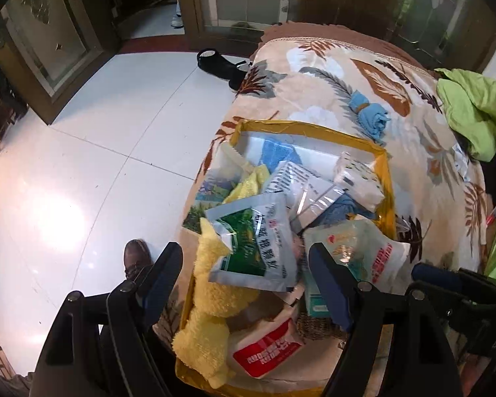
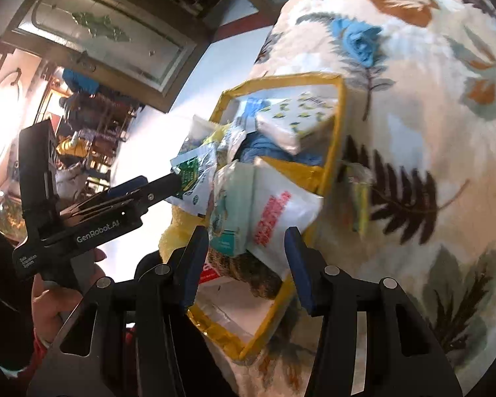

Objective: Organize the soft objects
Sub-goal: 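Open both tools over the box and withdraw them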

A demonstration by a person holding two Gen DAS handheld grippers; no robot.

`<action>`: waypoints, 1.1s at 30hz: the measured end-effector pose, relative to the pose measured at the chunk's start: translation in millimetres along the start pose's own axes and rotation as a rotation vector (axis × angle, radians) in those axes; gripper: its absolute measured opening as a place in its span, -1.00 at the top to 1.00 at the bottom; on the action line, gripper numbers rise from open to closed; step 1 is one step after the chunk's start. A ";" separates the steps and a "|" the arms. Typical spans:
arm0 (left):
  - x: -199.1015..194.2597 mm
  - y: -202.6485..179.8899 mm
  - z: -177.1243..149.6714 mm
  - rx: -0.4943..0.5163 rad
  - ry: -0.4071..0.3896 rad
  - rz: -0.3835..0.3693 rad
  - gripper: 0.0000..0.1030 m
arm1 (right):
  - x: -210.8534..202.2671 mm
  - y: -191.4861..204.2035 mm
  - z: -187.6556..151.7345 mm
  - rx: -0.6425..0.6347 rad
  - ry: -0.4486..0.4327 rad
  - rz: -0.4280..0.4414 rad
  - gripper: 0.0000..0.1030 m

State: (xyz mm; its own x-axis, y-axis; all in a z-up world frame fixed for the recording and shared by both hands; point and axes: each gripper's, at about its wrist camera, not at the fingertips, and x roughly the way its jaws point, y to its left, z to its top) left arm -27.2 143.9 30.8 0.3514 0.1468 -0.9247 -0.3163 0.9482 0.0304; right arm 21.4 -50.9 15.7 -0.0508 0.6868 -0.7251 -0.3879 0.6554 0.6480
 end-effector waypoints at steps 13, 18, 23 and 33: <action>-8.4 -78.0 -14.9 0.085 -0.092 -0.031 -0.53 | -52.1 -19.4 -29.2 -0.014 -0.179 -0.326 0.07; -11.2 -115.0 -17.4 0.143 -0.135 -0.031 -0.53 | -72.0 -41.5 -35.2 0.038 -0.216 -0.364 0.07; -12.0 -145.0 -18.5 0.186 -0.166 -0.040 -0.53 | -93.1 -63.0 -41.0 0.095 -0.251 -0.386 0.07; -5.3 -177.8 -18.3 0.238 -0.165 -0.027 -0.53 | -121.5 -87.1 -44.2 0.136 -0.282 -0.424 0.07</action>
State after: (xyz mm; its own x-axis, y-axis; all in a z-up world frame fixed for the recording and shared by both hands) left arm 11.0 -30.6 23.4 0.5018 0.1456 -0.8526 -0.0959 0.9890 0.1125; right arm 20.7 -205.3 37.0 0.3418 0.3975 -0.8516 -0.1962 0.9163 0.3490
